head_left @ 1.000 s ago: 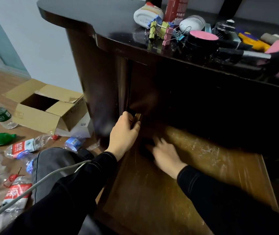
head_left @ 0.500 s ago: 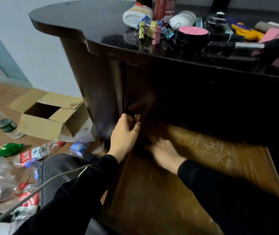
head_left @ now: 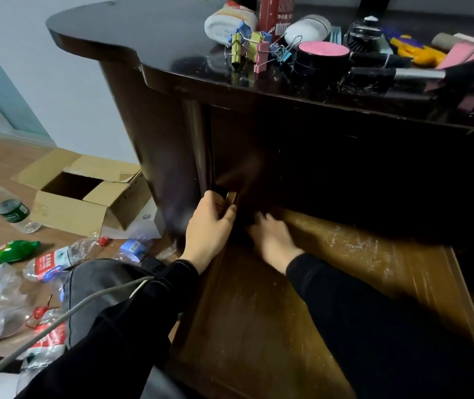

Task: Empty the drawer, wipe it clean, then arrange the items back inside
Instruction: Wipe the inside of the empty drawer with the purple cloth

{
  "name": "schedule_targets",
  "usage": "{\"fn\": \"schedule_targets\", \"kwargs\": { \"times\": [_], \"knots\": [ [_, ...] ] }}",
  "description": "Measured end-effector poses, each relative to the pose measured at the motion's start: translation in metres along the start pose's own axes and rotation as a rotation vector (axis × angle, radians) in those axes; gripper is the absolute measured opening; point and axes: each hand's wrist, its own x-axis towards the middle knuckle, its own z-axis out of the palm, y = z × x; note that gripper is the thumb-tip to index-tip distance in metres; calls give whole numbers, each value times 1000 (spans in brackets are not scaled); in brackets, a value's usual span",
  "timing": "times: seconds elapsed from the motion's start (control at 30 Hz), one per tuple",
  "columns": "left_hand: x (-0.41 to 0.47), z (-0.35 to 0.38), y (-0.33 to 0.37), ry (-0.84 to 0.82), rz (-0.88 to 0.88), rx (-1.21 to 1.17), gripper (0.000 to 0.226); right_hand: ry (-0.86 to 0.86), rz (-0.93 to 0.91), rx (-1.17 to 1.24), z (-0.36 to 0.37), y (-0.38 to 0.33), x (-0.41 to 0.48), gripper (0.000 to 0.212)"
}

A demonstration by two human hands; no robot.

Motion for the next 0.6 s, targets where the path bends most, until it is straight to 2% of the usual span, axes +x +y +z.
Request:
{"fn": "schedule_targets", "kwargs": {
  "times": [0.07, 0.1, 0.23, 0.3, 0.37, 0.43, 0.5, 0.57, 0.6],
  "knots": [
    [0, -2, 1, -8, -6, 10, 24, -31, 139, -23, -6, -11, 16, 39],
    [0, -2, 2, -12, -8, 13, 24, -23, 120, -23, -6, -13, 13, 37],
    [-2, -2, 5, 2, 20, 56, 22, -44, -150, -58, 9, -16, -56, 34],
    [-2, -2, 6, 12, 31, 94, 22, -82, -290, -114, 14, -12, -73, 43],
    [-3, -2, 7, 9, 38, 110, 23, -56, -245, -142, 7, -1, -53, 56],
    [-3, -3, 7, 12, 39, 114, 23, -77, -19, -75, -7, 3, -21, 55],
    [-4, -3, 7, 16, 37, 113, 24, -85, 88, -91, -11, -4, -7, 53],
    [-4, -3, 7, 12, 38, 104, 24, -158, 39, -74, -4, -15, -25, 47],
    [-3, -2, 7, 12, 38, 101, 25, -141, -42, -60, 2, -19, -46, 45]
  ]
}}
